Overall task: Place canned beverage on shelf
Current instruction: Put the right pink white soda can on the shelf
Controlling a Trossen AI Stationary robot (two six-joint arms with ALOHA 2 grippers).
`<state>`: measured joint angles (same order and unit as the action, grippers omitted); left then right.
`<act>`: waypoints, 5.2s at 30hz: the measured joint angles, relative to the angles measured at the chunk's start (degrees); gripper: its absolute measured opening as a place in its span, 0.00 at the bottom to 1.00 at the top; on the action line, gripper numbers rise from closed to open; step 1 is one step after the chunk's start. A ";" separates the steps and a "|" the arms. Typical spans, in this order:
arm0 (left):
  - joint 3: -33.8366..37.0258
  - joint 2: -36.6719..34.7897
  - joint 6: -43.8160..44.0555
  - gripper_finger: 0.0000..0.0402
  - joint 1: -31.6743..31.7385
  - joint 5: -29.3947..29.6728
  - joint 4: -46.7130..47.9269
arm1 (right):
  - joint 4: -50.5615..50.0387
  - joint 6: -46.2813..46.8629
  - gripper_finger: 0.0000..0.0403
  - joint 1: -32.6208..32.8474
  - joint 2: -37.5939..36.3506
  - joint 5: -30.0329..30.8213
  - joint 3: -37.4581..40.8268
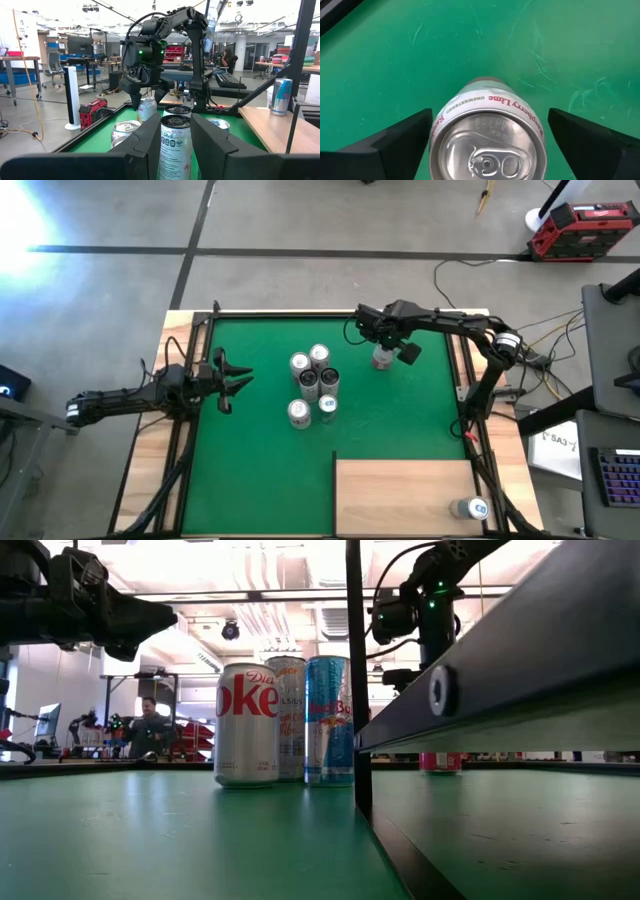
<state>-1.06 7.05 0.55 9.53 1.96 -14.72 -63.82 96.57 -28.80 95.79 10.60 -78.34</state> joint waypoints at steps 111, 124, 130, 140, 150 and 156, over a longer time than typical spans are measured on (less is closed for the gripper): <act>0.00 -0.02 -0.01 0.22 0.00 0.02 0.00 | 8.17 -95.06 0.95 2.33 0.00 -19.47 -1.17; 0.00 -0.01 0.01 0.22 0.00 0.01 0.02 | 3.44 -61.64 0.95 2.82 0.00 -20.08 -1.17; 0.00 -0.02 0.01 0.22 0.01 0.01 0.01 | 3.42 -40.69 0.95 3.81 0.00 -19.96 -1.17; 0.00 -0.01 0.00 0.22 0.01 0.01 0.01 | 6.52 -17.83 0.95 6.03 0.00 -19.41 -1.17; 0.00 -0.01 0.00 0.22 -0.01 0.00 0.02 | 6.33 -7.58 0.95 6.71 0.00 -11.72 -1.18; 0.00 -0.02 -0.01 0.22 -0.01 0.02 0.02 | 5.36 -5.51 0.95 6.94 0.00 -10.95 -1.17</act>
<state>-1.06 7.03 0.54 9.52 1.98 -14.70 -58.46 91.06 -21.86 95.79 -0.35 -79.50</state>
